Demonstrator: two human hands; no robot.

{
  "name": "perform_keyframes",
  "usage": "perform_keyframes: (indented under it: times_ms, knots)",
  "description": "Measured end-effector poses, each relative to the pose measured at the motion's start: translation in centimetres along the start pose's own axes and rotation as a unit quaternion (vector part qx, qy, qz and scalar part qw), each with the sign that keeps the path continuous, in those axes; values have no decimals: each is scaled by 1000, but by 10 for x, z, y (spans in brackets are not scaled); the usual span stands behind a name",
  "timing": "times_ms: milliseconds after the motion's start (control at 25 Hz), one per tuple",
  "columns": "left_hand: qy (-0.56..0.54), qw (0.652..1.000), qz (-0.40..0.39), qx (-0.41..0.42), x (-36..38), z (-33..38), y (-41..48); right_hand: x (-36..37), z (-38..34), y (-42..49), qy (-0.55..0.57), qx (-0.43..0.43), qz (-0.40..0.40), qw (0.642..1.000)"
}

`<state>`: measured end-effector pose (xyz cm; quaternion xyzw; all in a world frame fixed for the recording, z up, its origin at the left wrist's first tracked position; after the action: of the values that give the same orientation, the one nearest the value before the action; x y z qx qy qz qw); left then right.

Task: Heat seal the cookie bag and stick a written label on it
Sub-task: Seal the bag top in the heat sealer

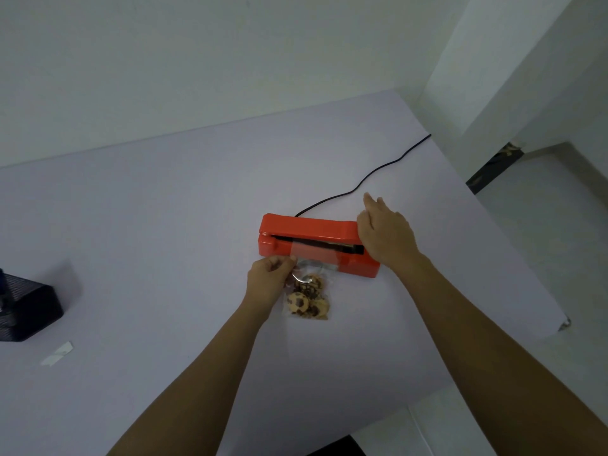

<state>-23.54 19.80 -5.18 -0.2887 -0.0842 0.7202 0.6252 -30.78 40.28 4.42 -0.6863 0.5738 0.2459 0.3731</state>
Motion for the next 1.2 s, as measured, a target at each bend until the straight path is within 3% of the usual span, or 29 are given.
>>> perform_keyframes:
  times_ms: [1200]
  knots:
    - [-15, 998, -56, 2, 8, -5, 3, 29, 35, 17, -13, 4, 74, 997]
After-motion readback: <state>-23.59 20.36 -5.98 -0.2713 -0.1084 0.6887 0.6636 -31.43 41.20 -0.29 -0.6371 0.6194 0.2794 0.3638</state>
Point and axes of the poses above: each hand's wrist, its own y-axis towards the middle knuckle, its own x-axis out of the palm, z = x × y, the point moved 7 cm from there along y, towards the middle knuckle, and after that the axes turned 13 degrees about y, right-handed, at the moved point
